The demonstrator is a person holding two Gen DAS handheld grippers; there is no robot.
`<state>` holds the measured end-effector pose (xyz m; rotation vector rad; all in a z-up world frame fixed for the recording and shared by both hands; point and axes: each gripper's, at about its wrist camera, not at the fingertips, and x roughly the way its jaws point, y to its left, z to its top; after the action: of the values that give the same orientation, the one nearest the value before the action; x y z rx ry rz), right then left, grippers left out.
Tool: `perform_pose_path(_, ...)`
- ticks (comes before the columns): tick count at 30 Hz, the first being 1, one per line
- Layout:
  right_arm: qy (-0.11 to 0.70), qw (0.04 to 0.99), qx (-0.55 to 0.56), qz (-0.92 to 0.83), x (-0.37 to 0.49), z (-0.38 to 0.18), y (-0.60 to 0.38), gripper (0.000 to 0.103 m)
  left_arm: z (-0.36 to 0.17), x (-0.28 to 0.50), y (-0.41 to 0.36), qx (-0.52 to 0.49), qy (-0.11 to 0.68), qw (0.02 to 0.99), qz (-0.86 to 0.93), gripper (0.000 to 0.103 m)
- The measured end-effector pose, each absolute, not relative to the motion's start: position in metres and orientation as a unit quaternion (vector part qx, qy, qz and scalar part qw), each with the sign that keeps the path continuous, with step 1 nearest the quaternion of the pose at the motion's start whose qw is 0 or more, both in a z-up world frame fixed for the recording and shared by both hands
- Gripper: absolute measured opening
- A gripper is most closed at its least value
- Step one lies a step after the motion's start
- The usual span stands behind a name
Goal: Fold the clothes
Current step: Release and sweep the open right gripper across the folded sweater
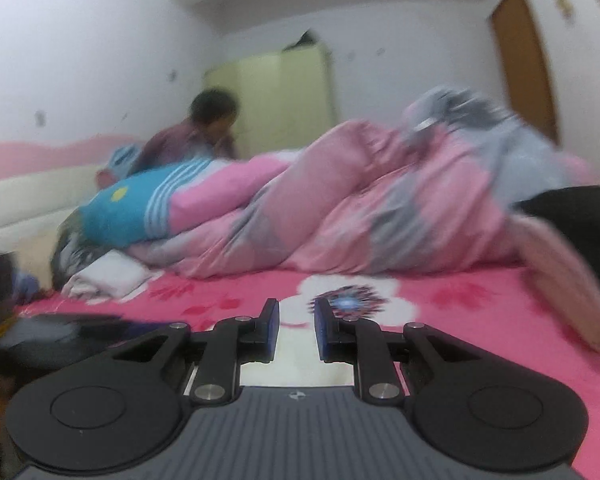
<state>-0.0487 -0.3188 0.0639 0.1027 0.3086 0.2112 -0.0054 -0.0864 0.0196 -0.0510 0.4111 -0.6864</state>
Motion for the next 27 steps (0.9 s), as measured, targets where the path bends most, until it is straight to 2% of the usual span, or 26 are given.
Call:
perform_pose_path(3, 0.183, 0.973, 0.03, 0.137, -0.012, 0.052, -0.302, 0.017, 0.008, -0.002, -0.075, -0.046, 0.226, 0.917, -0.324, 0.053)
perform_pose_path(5, 0.231, 0.965, -0.017, 0.126, 0.007, 0.028, -0.292, 0.017, -0.005, 0.001, -0.074, -0.054, 0.24, 0.913, -0.326, 0.052)
perform_pose_path(6, 0.274, 0.955, -0.046, 0.105, 0.018, 0.008, -0.29, 0.012, -0.011, 0.002, -0.074, -0.057, 0.241, 0.912, -0.328, 0.052)
perform_pose_path(8, 0.278, 0.954, -0.043, 0.108, 0.015, -0.009, -0.297, 0.011, -0.018, -0.002, -0.078, -0.041, 0.229, 0.915, -0.33, 0.054)
perform_pose_path(11, 0.296, 0.948, -0.059, 0.097, 0.016, 0.008, -0.289, 0.011, -0.02, -0.005, -0.082, -0.024, 0.218, 0.918, -0.332, 0.054)
perform_pose_path(15, 0.276, 0.951, -0.103, 0.091, 0.028, 0.024, -0.272, 0.011, -0.023, -0.004, -0.076, -0.039, 0.218, 0.914, -0.34, 0.054)
perform_pose_path(20, 0.306, 0.944, -0.094, 0.074, 0.057, -0.015, -0.284, 0.009, -0.024, -0.004, -0.074, -0.043, 0.217, 0.91, -0.349, 0.054)
perform_pose_path(23, 0.321, 0.939, -0.103, 0.062, 0.06, 0.004, -0.276, 0.01, -0.025, -0.002, -0.071, -0.049, 0.218, 0.908, -0.355, 0.054)
perform_pose_path(27, 0.3, 0.944, -0.123, 0.055, 0.063, 0.021, -0.271, 0.011, -0.026, -0.003, -0.071, -0.054, 0.216, 0.907, -0.356, 0.054)
